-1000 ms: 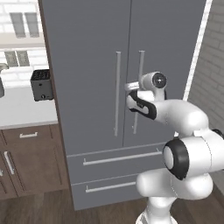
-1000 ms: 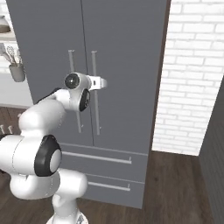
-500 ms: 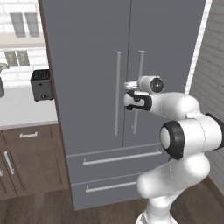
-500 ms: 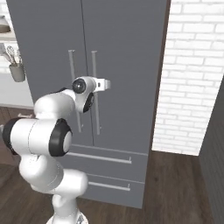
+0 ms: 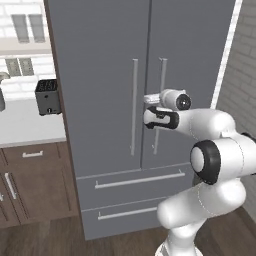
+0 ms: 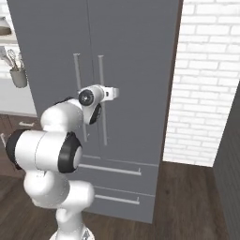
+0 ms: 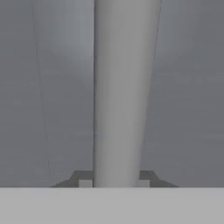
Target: Take the strawberry from the fridge and place it on top of the pancake, located on the dining counter.
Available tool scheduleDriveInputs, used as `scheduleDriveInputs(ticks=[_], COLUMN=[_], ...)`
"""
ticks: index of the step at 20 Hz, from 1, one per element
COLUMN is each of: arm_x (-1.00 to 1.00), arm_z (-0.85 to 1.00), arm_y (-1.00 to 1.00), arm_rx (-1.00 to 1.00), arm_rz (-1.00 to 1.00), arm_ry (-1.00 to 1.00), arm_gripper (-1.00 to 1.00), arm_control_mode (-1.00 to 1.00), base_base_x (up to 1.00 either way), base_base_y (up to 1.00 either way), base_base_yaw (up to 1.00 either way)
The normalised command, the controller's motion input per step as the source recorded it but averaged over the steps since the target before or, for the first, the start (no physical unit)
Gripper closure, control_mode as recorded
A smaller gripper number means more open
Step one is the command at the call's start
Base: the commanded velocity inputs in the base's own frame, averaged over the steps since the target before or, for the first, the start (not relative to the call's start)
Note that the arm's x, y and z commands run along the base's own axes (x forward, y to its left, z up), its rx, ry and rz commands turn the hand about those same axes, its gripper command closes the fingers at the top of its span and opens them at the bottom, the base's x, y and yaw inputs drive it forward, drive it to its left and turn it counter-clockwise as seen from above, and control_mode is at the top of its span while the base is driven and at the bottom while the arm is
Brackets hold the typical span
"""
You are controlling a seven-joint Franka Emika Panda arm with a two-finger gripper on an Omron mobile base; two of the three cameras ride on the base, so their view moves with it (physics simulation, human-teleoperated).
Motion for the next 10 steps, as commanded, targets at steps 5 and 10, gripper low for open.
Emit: scheduleDriveInputs(ticks=[5, 10], arm_x=[-1.0, -1.0], arm_z=[0.21, 0.01], arm_y=[-0.45, -0.7], arm_rx=[0.11, 0.17], arm_rz=[0.0, 0.01], arm_ry=[0.0, 0.02], arm_gripper=[1.0, 1.0], arm_control_mode=[-1.0, -1.0], base_base_x=[0.0, 0.0], base_base_y=[0.0, 0.0], base_base_yaw=[0.0, 0.0])
